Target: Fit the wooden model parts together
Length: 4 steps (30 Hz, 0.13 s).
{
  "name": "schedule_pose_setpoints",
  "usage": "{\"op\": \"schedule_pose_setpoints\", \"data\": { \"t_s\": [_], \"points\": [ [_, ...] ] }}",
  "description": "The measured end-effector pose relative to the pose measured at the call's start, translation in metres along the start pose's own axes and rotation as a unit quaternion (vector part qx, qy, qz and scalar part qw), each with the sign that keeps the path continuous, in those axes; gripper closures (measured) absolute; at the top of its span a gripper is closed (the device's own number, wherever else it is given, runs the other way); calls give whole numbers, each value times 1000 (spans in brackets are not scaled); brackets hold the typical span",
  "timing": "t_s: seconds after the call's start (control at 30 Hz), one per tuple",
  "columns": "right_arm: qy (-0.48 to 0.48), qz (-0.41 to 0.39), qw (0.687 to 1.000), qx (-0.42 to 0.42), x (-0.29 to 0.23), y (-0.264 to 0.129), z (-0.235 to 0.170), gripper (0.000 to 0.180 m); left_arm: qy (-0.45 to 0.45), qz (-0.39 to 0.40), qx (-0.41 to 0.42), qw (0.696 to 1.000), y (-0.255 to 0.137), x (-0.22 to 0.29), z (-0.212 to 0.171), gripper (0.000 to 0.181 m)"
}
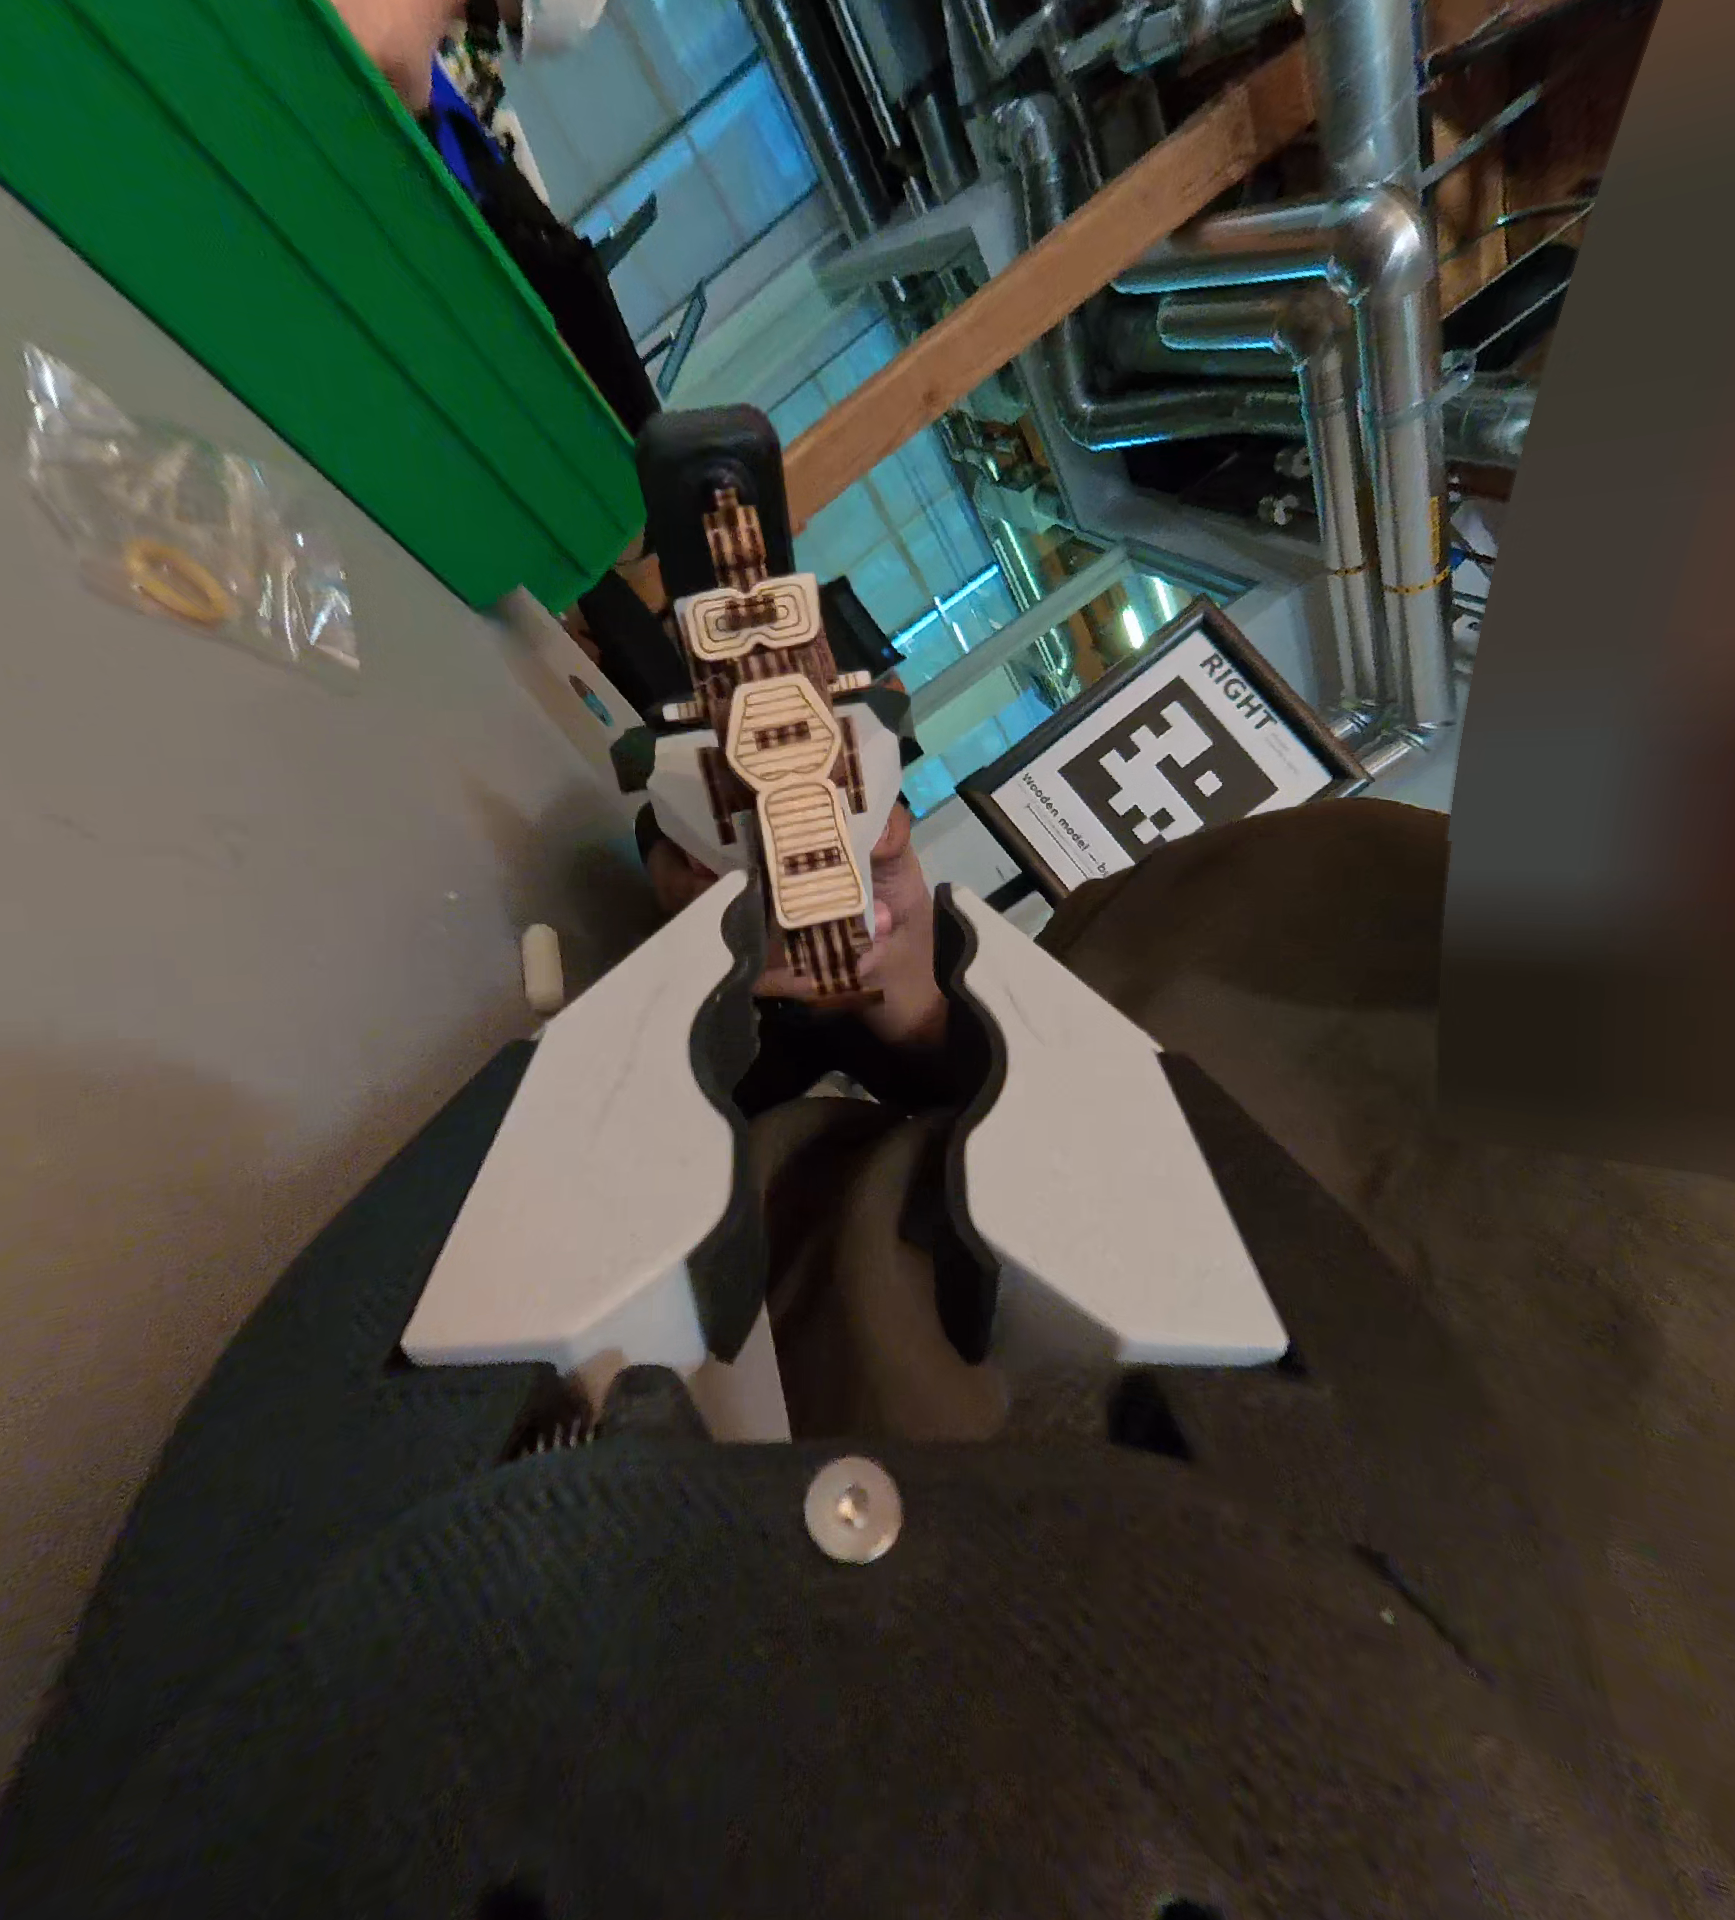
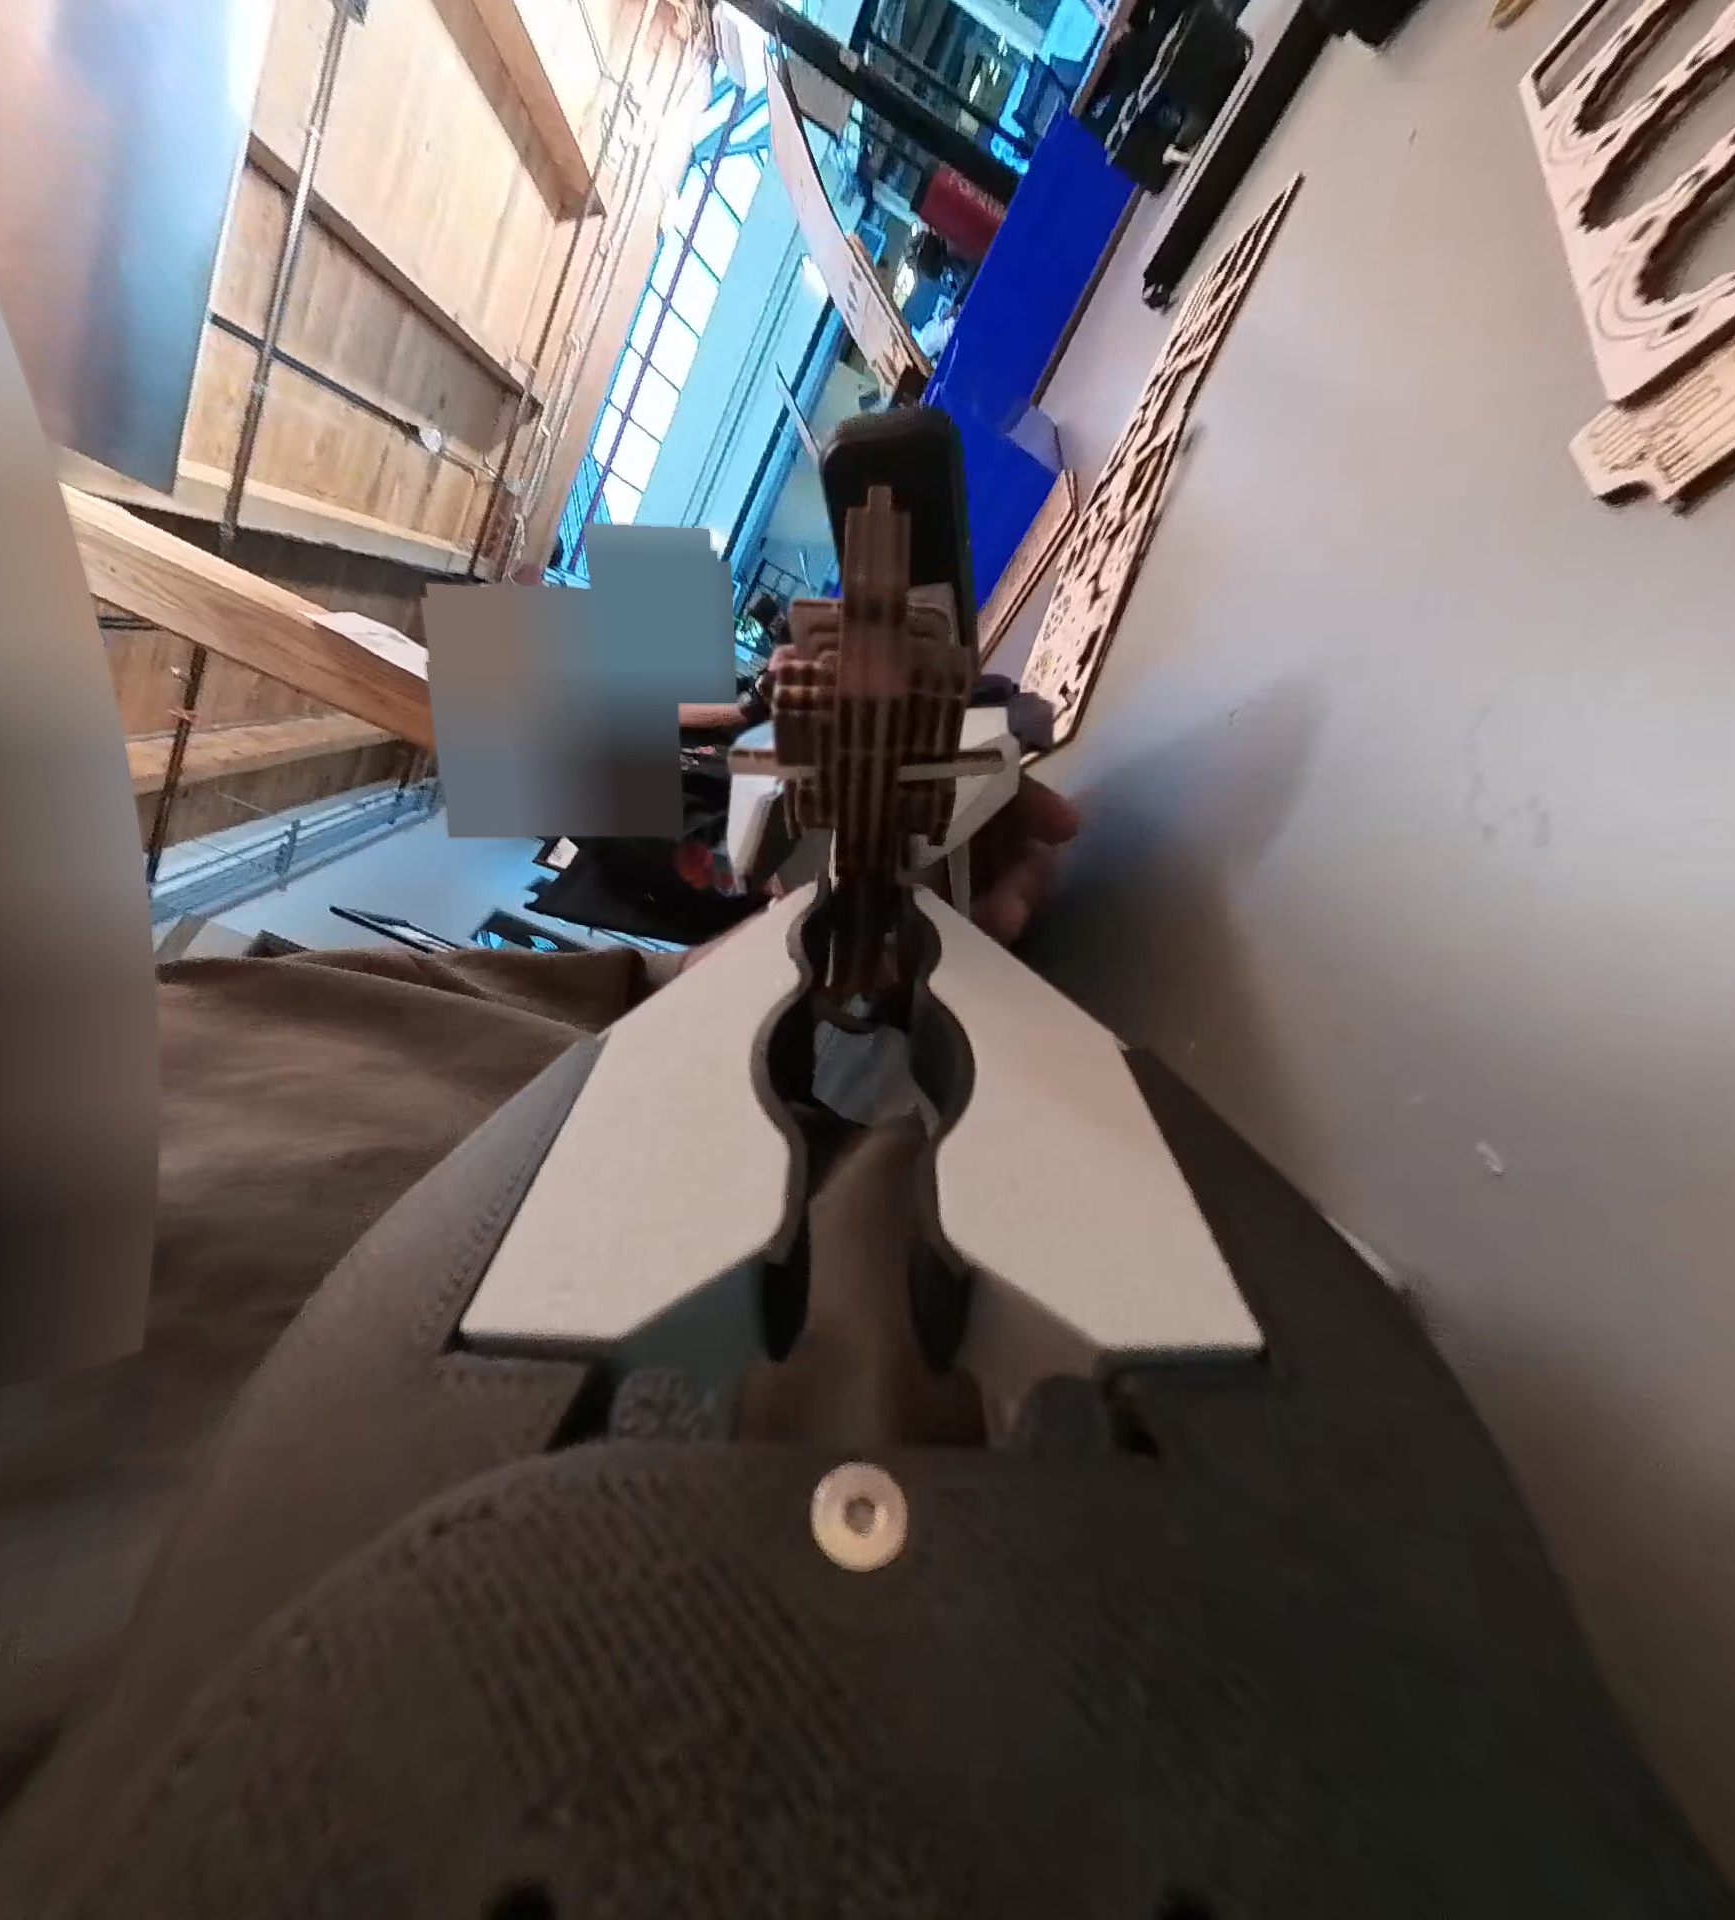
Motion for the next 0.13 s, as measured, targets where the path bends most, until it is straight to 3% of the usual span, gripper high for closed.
{"op": "schedule_pose_setpoints", "data": {
  "t_s": [0.13],
  "points": [
    [-11, 0, 1000, -17, -3, 3, -5, 170, -29, -5, -3, 1000, 1, -2, -3, 163]
  ]
}}
Point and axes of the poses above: each gripper's, where its closed fingertips meet, y out along the fingers, z out of its top, x = y × z across the jaws, the point moved 3 cm from there along -y, back along the fingers, and after that the axes turned 11 degrees about -z, right-handed, at the moved point
